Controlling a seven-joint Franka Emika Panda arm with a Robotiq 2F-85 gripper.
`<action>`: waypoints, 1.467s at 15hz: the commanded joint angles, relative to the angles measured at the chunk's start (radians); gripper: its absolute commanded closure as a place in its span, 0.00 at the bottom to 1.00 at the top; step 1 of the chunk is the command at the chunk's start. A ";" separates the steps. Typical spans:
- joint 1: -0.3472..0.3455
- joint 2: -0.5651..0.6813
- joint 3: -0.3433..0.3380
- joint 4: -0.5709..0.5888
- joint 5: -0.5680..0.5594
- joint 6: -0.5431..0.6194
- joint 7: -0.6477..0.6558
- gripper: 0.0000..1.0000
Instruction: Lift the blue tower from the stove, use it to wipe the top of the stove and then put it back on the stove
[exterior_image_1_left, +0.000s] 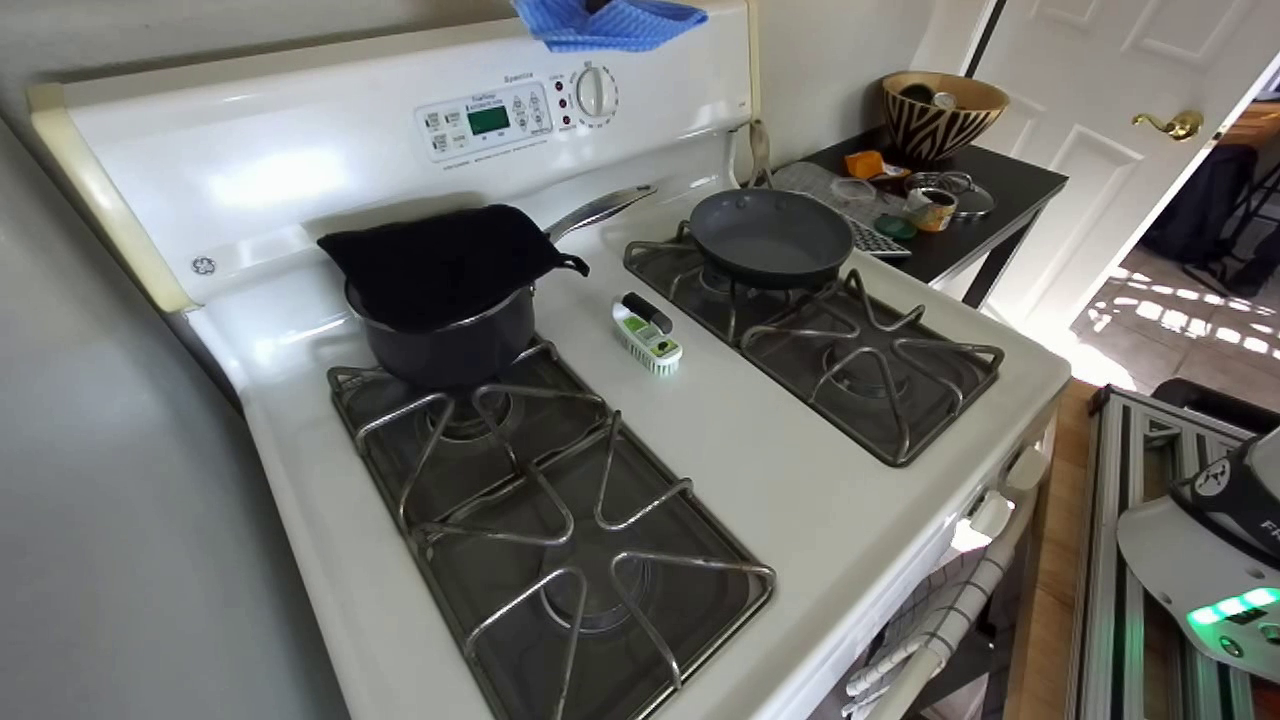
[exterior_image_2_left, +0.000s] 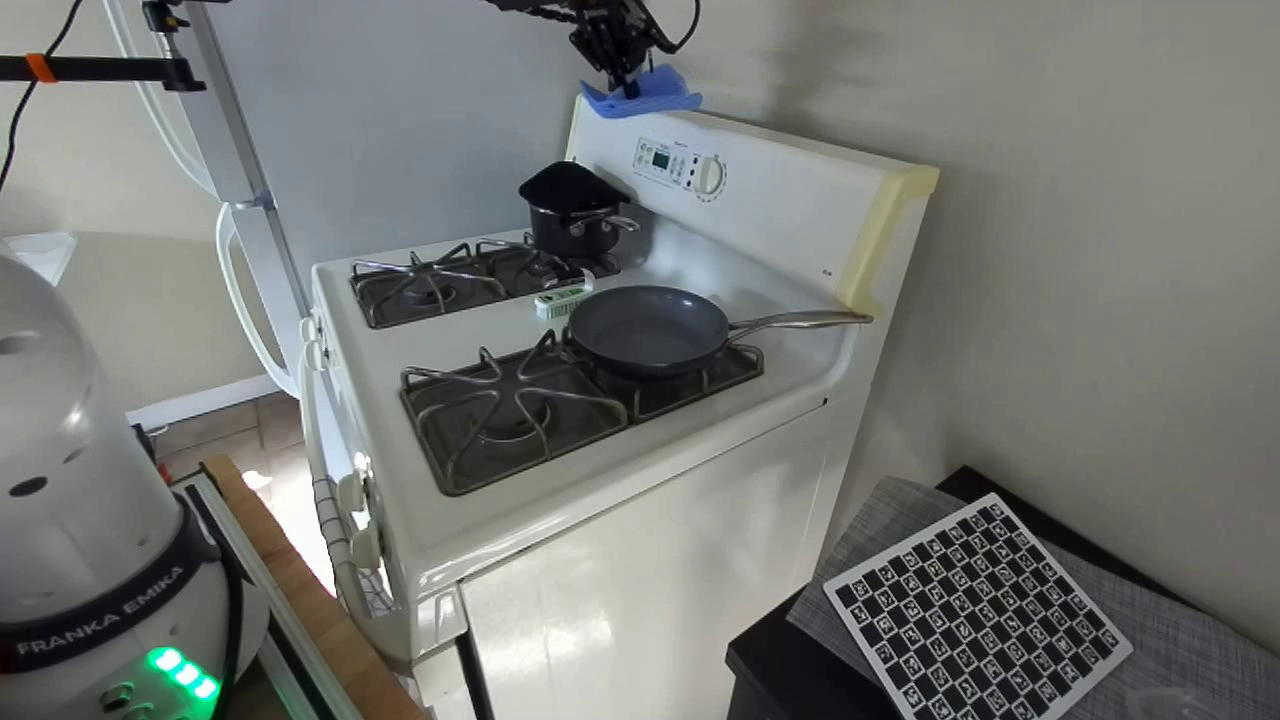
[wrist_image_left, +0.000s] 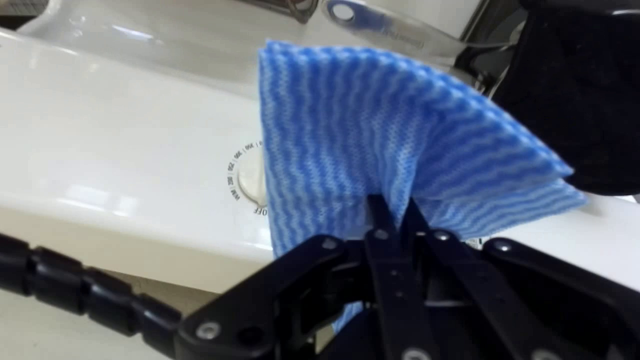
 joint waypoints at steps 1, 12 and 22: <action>-0.006 -0.101 0.029 -0.119 0.009 -0.084 0.055 1.00; -0.020 -0.111 0.051 -0.156 0.006 -0.115 0.083 1.00; 0.069 -0.213 0.126 -0.312 0.357 -0.207 -0.048 1.00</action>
